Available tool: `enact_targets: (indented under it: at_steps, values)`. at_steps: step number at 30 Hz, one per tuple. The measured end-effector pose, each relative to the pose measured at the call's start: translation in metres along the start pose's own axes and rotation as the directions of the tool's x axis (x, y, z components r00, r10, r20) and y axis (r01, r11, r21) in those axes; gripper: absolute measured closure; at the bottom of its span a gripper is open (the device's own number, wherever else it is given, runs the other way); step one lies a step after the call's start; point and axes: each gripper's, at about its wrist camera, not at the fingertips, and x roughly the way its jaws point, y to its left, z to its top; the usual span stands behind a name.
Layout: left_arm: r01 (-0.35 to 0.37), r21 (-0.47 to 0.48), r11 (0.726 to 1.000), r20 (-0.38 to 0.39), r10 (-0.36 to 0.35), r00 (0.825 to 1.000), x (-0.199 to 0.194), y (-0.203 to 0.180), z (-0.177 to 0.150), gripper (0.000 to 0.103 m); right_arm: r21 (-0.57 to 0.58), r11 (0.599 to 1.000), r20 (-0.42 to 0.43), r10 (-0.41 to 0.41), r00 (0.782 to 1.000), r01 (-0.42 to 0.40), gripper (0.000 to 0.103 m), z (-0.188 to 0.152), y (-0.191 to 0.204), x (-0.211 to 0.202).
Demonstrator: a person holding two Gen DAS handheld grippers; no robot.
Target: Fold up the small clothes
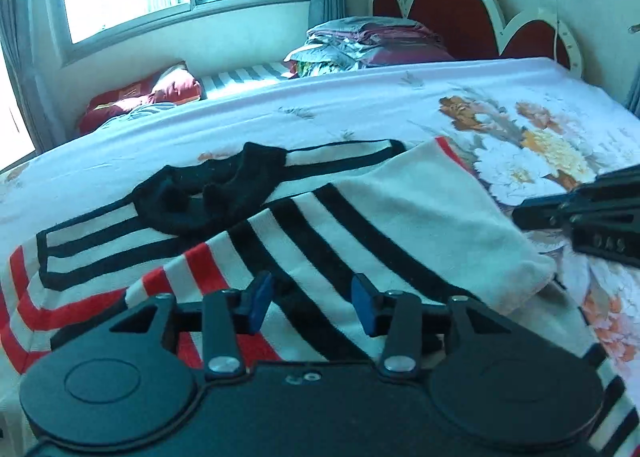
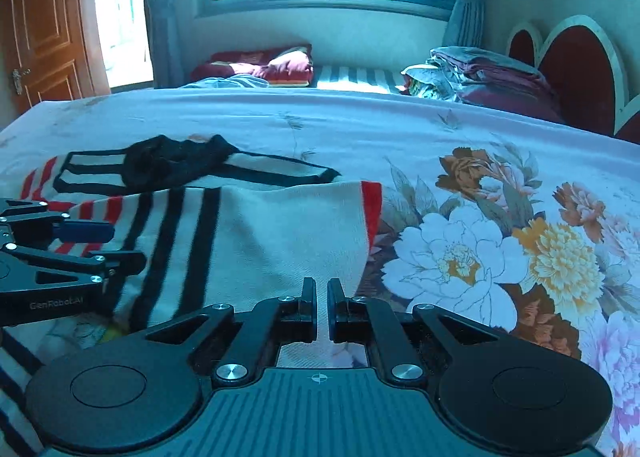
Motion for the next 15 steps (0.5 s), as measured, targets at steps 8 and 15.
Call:
enact_targets:
  at_steps: [8, 15]
  values:
    - [0.029, -0.019, 0.999, -0.034, -0.030, 0.999, 0.002, 0.006, -0.021, 0.055, 0.033, 0.999, -0.045, -0.023, 0.999, 0.024, 0.097, -0.027, 0.026, -0.002]
    - [-0.053, -0.115, 0.992, -0.030, 0.050, 0.998, -0.017, 0.068, -0.045, 0.054, 0.081, 0.996, -0.085, -0.026, 0.996, 0.033, 0.097, -0.031, 0.018, 0.001]
